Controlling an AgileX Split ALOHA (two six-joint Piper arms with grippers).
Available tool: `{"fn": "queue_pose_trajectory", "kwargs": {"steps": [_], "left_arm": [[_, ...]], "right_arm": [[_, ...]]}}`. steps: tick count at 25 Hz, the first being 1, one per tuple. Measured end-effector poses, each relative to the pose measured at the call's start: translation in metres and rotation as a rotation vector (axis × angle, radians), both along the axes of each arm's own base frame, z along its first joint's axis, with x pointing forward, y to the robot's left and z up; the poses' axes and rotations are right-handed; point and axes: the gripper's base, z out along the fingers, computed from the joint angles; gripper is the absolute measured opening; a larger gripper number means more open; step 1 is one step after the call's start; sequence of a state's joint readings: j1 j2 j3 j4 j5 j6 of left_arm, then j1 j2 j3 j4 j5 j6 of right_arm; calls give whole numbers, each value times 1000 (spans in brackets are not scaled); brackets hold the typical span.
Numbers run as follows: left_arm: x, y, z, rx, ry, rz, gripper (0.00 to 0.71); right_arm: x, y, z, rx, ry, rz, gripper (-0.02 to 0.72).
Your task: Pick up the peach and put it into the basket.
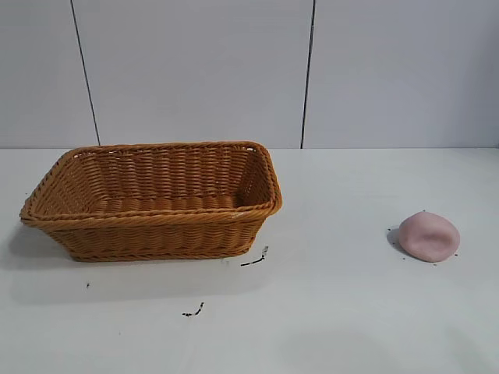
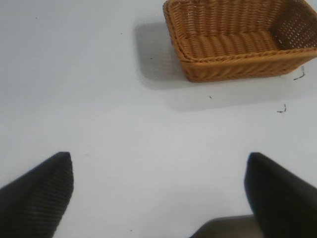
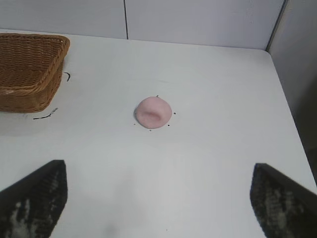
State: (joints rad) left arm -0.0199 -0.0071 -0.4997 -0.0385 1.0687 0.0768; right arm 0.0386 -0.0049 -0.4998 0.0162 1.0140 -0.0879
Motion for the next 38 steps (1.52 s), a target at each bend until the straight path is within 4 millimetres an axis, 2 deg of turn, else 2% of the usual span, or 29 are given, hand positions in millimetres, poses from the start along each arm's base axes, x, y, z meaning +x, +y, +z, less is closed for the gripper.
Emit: {"fn": "queue_pose_trajectory", "kwargs": {"steps": [9,12,16,23,26,31,34,38], "left_arm": [[0,0,0,0,0,0,692],[0,0,0,0,0,0,692],[0,0,0,0,0,0,692],[0,0,0,0,0,0,692],[0,0,0,0,0,0,692],[0,0,0,0,0,0,692],[0,0,0,0,0,0,692],[0,0,0,0,0,0,692]], "right_arm": [[2,0,5,7,10,-3,689],[19,1,18,23,90,-15,689],[64,2,30,17,285,-21,689],[170,6,29,5,585,-28,689],[219,8,17,-1,693,-29,689],[288,11,0,-6,788,-31,689],[324,12,-14,-6,823,-31,689],[361,14,-36,-6,863,-31,689]]}}
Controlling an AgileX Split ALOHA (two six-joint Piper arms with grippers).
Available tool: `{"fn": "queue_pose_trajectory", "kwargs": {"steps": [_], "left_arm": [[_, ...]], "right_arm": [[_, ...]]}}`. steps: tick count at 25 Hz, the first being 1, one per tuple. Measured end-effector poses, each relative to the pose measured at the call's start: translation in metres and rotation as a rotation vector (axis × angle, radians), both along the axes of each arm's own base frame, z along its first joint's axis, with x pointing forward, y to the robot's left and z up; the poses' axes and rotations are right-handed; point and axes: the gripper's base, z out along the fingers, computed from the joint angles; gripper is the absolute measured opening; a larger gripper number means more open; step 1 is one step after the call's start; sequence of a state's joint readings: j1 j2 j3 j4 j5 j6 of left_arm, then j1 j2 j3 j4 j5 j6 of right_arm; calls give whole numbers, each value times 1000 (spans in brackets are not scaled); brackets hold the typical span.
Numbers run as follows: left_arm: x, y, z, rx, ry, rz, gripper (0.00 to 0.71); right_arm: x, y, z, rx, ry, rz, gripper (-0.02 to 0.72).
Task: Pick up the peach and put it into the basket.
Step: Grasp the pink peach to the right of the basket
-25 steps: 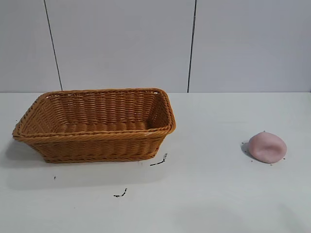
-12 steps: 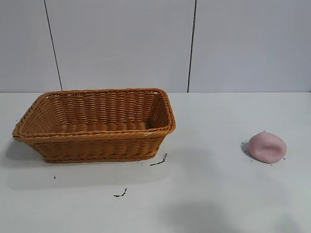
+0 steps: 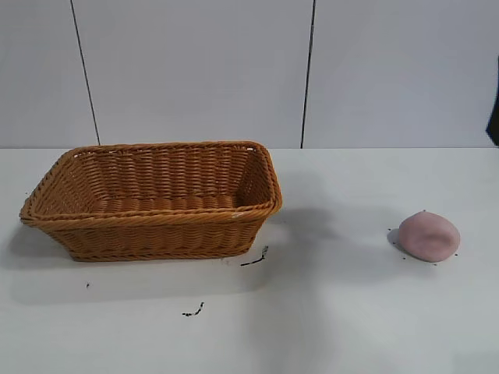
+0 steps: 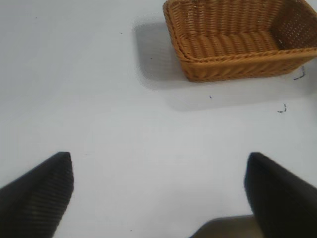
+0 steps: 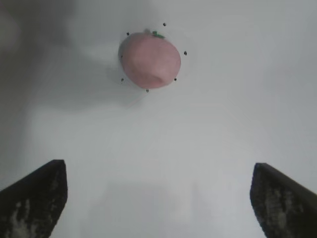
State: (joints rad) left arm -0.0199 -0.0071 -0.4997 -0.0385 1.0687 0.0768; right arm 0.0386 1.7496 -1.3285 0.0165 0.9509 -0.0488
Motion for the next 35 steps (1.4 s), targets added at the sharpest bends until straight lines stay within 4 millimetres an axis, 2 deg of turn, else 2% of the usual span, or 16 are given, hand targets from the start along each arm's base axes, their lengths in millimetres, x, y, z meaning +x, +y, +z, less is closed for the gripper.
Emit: {"fn": "queue_pose_trajectory", "kwargs": {"steps": [4,9,16,20,24,25,27,29,31,33,35], "left_arm": [[0,0,0,0,0,0,692],[0,0,0,0,0,0,692],[0,0,0,0,0,0,692],[0,0,0,0,0,0,692],[0,0,0,0,0,0,692],[0,0,0,0,0,0,692],[0,0,0,0,0,0,692],[0,0,0,0,0,0,692],[0,0,0,0,0,0,692],[0,0,0,0,0,0,692],[0,0,0,0,0,0,692]], "right_arm": [[20,1,-32,-5,63,9,689],[29,1,-73,-13,151,34,689],[41,2,-113,-3,160,30,689],[44,3,-132,3,169,27,689],[47,3,-135,5,150,26,688],[47,3,-135,5,146,26,661],[47,3,-135,6,145,25,530],[47,4,-135,10,150,24,313],[47,4,-134,17,155,19,139],[48,5,-127,21,144,18,66],[49,5,-119,21,138,19,42]]}}
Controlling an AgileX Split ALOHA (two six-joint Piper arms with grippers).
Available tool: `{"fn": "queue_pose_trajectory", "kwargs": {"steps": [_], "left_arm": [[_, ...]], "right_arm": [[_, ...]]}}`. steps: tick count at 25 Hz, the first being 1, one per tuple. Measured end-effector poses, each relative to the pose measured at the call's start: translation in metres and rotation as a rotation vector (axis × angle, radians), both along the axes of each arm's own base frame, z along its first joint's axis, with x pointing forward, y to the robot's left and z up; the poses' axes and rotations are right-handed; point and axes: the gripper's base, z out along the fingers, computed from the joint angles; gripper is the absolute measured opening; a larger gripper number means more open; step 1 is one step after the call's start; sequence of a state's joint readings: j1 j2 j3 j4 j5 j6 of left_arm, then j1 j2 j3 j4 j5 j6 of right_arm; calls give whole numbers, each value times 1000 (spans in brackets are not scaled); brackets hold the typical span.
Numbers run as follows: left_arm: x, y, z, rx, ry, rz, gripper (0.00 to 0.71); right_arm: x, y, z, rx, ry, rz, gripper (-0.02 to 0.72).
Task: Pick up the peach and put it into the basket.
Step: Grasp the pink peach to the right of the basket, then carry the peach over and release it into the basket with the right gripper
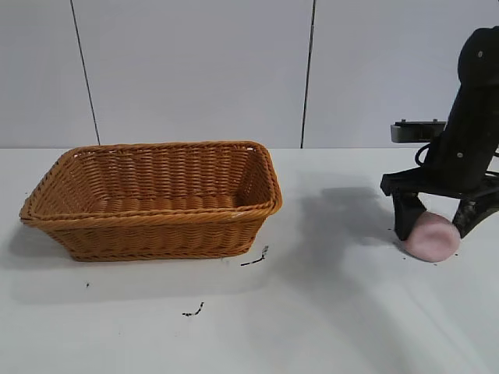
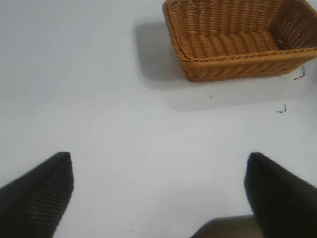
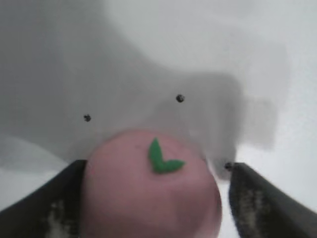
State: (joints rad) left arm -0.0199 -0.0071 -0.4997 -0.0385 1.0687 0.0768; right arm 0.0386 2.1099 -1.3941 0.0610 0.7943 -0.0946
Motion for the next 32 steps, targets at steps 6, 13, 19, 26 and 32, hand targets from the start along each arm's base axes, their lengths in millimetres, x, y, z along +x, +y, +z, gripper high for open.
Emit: {"fn": "queue_pose_trajectory", "kwargs": {"steps": [6,13,19,26,32], "left_arm": [[0,0,0,0,0,0,692],[0,0,0,0,0,0,692],[0,0,0,0,0,0,692],[0,0,0,0,0,0,692],[0,0,0,0,0,0,692]], "right_arm": [[15,1,68,8,-95,7,25],[29,16,150,9,-228,52,25],[35,75,185,34,-355,182,25],[34,176,178,81,-402,385,25],[24,248,129,100,-363,527,25]]}}
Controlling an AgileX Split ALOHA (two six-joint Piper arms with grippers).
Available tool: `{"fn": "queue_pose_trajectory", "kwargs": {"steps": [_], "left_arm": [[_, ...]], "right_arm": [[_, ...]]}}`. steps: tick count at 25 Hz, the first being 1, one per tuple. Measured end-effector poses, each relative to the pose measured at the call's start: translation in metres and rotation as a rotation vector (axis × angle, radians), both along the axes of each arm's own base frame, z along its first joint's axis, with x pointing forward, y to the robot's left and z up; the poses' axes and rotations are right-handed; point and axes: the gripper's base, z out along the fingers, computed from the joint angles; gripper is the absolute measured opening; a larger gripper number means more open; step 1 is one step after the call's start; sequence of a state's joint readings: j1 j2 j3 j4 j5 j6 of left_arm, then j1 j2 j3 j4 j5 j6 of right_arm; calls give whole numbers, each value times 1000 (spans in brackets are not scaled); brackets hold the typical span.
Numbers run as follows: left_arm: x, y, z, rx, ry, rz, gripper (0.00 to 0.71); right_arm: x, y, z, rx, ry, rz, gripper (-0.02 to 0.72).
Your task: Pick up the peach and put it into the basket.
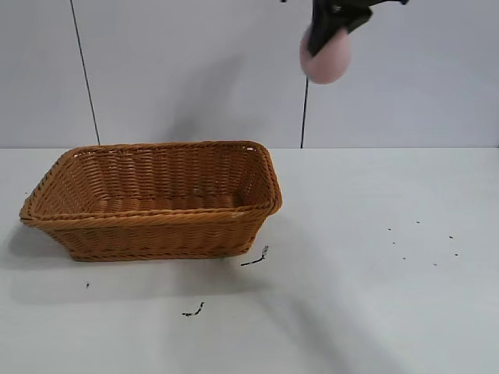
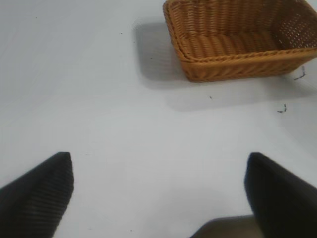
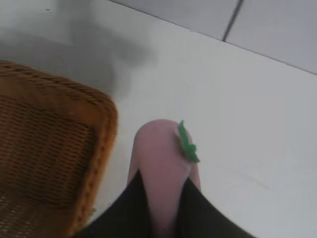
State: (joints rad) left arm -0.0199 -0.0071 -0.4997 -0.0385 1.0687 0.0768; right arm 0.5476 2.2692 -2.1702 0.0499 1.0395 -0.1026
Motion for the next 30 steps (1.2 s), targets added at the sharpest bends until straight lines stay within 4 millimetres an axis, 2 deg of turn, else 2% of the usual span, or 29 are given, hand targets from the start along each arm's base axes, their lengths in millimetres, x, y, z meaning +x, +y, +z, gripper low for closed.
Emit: {"fn": "queue_pose_trajectory", "kwargs": {"steps": [3,8,10,12,13,15,16,17,20,25,28,30], "left_arm": [[0,0,0,0,0,0,692],[0,0,0,0,0,0,692],[0,0,0,0,0,0,692],[0,0,0,0,0,0,692],[0,0,0,0,0,0,692],[0,0,0,0,0,0,692],[0,0,0,0,0,0,692],[0,0,0,0,0,0,692],[0,0,0,0,0,0,692],[0,0,0,0,0,0,692],[0,0,0,0,0,0,692],[0,0,0,0,0,0,692]], "right_arm": [[1,20,-35,-17,20,37,25],[4,32,-79,-41,69,52,43],[4,34,-87,-42,81,52,93],[5,34,-88,-39,81,51,221],[5,34,-88,-36,79,51,302],[5,35,-88,-36,78,53,529],[5,34,-88,-39,78,59,596],[4,35,-87,-45,79,69,631],[4,35,-77,-52,77,87,680],[4,33,-35,-21,5,92,689],[9,19,-12,-9,-42,66,689],[19,-3,-4,-14,-48,23,689]]}}
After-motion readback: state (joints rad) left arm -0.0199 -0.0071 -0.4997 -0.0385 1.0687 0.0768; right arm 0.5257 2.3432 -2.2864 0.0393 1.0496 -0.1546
